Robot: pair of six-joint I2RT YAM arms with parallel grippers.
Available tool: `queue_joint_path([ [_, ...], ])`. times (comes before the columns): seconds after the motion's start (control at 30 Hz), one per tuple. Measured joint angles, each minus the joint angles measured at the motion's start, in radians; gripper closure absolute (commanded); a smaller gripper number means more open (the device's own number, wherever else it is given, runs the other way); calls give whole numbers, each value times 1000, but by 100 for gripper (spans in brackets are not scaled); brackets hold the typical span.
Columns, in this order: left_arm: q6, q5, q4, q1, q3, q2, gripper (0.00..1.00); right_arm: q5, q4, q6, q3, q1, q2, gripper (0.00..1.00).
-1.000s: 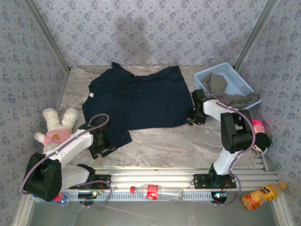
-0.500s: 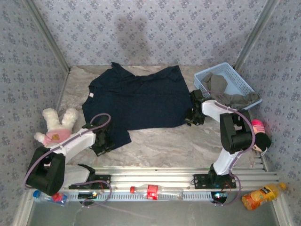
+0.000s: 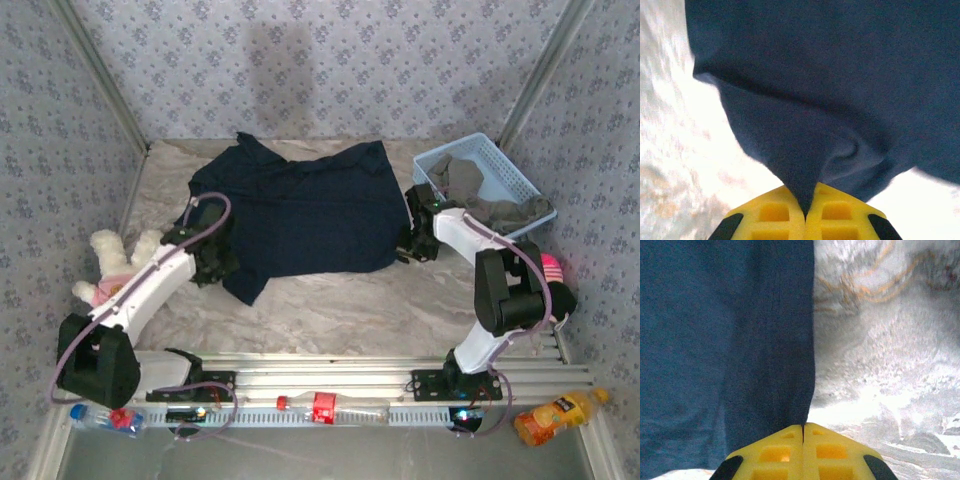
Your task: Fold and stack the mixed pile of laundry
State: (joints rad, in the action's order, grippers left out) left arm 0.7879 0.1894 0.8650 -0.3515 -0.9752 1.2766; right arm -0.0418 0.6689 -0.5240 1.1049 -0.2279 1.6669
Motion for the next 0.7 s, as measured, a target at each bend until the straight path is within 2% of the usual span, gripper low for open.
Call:
queue_joint_path([
  [0.23, -128, 36, -32, 82, -291, 233, 100, -8, 13, -3, 186, 11, 36, 100],
  [0.43, -216, 35, -51, 150, -592, 515, 100, -26, 10, -11, 433, 47, 208, 100],
  [0.47, -228, 35, -52, 159, -655, 568, 100, -26, 10, -11, 481, 51, 248, 94],
  [0.5, -240, 34, -50, 169, -722, 623, 94, -26, 12, -12, 530, 56, 290, 87],
  [0.53, -248, 31, -45, 178, -783, 672, 81, -26, 16, -16, 581, 60, 334, 81],
  [0.6, -269, 17, -13, 196, -952, 794, 28, -26, 24, -24, 685, 71, 423, 57],
  [0.63, -275, 13, 4, 204, -1031, 847, 18, -27, 27, -32, 724, 77, 457, 55],
  [0.7, -281, 1, 59, 218, -1201, 951, 15, -27, 30, -37, 777, 89, 504, 52],
])
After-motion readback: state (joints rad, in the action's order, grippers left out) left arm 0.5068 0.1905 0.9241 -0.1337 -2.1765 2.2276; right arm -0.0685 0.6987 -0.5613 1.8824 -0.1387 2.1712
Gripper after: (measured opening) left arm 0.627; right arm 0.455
